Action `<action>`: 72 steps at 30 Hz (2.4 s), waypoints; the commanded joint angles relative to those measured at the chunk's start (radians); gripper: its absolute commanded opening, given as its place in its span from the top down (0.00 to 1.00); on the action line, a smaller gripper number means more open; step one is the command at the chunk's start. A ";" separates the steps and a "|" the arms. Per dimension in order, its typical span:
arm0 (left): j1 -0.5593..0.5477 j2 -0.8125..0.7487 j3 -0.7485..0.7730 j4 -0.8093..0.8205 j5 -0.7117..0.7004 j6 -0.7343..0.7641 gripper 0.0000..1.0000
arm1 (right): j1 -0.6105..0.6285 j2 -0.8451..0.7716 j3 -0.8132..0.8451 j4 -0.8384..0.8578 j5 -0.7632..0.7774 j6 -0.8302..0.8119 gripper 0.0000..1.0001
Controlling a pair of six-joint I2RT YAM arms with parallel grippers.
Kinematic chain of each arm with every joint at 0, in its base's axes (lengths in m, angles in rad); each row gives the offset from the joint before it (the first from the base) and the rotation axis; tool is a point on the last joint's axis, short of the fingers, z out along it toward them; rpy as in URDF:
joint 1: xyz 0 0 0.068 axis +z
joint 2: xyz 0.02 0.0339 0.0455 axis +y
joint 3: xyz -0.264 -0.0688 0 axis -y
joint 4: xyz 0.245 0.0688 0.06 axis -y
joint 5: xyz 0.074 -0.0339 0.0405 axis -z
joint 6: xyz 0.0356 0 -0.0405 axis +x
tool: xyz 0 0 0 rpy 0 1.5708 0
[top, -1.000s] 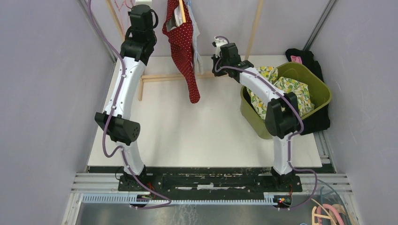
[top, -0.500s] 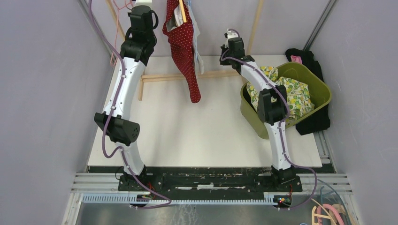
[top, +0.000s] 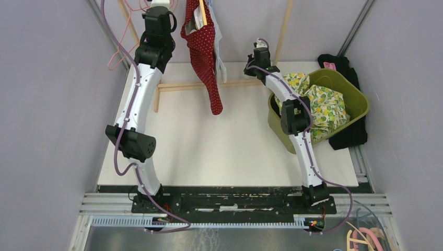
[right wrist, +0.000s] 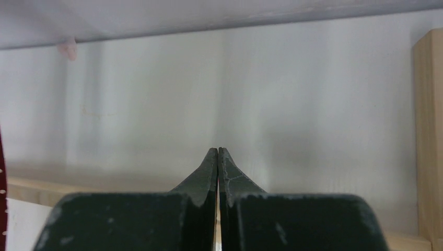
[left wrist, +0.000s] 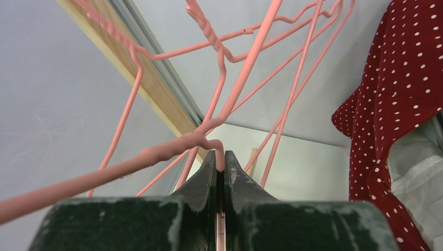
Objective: Remove the skirt from the hanger
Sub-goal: Place the hanger at the clothesline.
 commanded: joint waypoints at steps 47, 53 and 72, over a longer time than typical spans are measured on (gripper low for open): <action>-0.036 -0.267 -0.176 -0.002 -0.058 0.045 0.97 | 0.058 -0.236 -0.292 -0.112 -0.050 -0.028 0.99; -0.037 -0.214 -0.162 0.012 -0.059 0.063 0.97 | 0.064 -0.295 -0.364 -0.102 -0.072 -0.033 0.99; -0.035 0.033 0.085 0.075 -0.042 0.092 0.97 | 0.063 -0.456 -0.515 -0.046 -0.135 -0.044 0.99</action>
